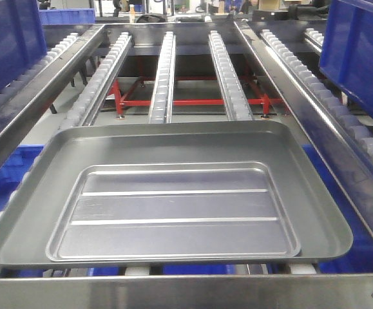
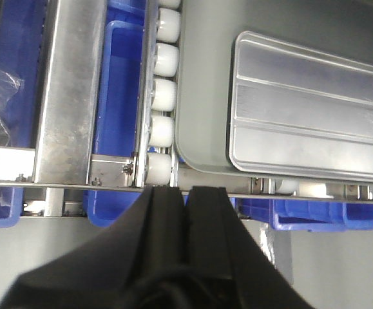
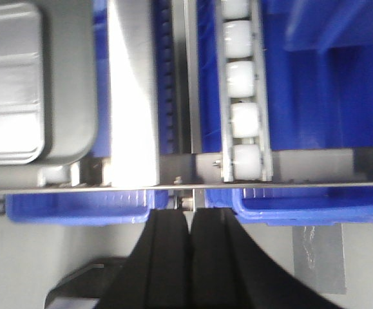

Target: Grab silver tray and place in blue box

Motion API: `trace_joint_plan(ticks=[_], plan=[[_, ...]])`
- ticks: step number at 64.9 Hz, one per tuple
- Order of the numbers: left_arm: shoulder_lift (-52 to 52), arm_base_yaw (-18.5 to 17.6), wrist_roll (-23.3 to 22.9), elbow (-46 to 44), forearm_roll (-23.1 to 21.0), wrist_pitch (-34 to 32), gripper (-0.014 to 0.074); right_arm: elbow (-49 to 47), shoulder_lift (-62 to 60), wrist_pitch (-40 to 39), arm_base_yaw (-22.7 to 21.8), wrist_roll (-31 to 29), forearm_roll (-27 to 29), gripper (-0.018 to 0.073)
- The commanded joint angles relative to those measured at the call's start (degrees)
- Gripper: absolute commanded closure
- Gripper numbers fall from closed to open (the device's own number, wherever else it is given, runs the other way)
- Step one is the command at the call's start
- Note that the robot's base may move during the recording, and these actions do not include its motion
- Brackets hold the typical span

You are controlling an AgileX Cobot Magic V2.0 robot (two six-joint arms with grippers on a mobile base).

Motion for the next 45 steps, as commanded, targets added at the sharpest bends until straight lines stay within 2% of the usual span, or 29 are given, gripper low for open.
trace_joint_plan(ticks=[1, 4, 8, 19, 26, 30, 40, 45], plan=[[2.02, -0.62, -4.16, -2.27, 2.38, -1.42, 0.0693, -4.17, 2.01, -1.27, 1.98, -1.01, -0.66, 0.0501], [3.06, -0.76, -9.3, -2.27, 6.08, -1.26, 0.0692, -5.17, 3.49, -1.32, 3.27, -0.88, -0.9, 0.0501], [4.63, -1.48, -11.61, -2.27, 9.9, -1.49, 0.0692, -6.06, 6.11, -2.03, 5.0, 0.59, -1.48, 0.0501], [9.71, -4.9, -12.42, -2.27, 10.94, -4.5, 0.0692, -7.3, 14.61, -4.77, 10.3, 9.99, -8.58, 0.0501], [15.22, -8.12, -14.71, -2.27, 12.42, -7.95, 0.0692, -9.52, 20.98, -7.6, 14.76, 16.05, -14.33, 0.0501], [18.34, -10.25, -16.98, -2.27, 13.75, -9.85, 0.0692, -11.17, 24.9, -8.29, 16.72, 18.5, -15.44, 0.0501], [25.43, -16.2, -26.97, -3.05, 17.74, -14.7, 0.0692, -15.31, 33.62, -8.87, 19.6, 23.42, -15.43, 0.0501], [28.92, -19.83, -34.13, -5.48, 22.41, -14.57, 0.0692, -17.05, 37.14, -10.24, 20.37, 24.1, -15.43, 0.0501]])
